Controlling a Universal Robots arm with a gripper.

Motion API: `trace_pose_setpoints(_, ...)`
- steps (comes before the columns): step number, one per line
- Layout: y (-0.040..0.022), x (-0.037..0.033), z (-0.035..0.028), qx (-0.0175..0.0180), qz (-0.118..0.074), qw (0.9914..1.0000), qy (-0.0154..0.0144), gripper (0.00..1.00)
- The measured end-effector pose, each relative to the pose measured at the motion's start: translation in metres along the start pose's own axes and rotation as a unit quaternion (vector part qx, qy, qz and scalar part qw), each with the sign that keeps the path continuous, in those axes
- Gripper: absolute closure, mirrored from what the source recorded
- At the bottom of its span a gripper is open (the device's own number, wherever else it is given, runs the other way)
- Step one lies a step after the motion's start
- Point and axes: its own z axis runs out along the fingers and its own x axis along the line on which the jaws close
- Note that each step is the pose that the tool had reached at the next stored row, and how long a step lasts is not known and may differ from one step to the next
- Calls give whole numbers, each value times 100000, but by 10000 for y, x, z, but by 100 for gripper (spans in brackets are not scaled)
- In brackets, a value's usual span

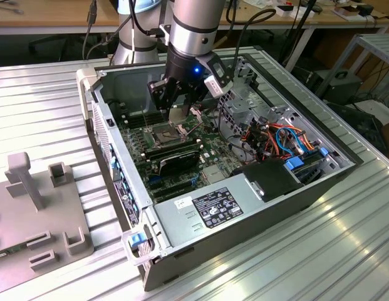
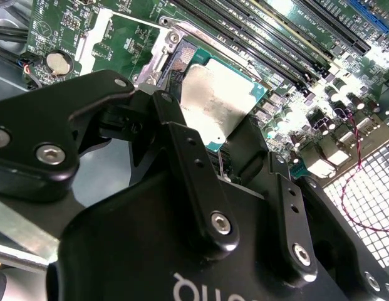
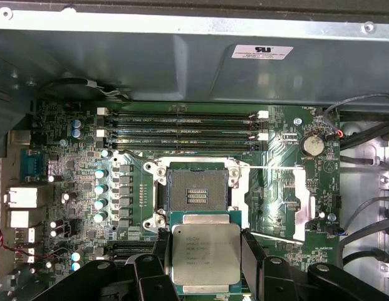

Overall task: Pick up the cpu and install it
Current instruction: 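Pick up the cpu and move it towards the insertion slot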

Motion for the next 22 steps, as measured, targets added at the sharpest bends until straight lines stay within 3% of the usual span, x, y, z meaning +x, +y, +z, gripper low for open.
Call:
trace_pose_setpoints(11,2,3,91,2,12,100000,-2,45)
trace_pose_setpoints(17,113,3,169,-3,0,100000,-1,45)
trace_pose_setpoints(22,145,5,283,-4,-1,100000,1,45)
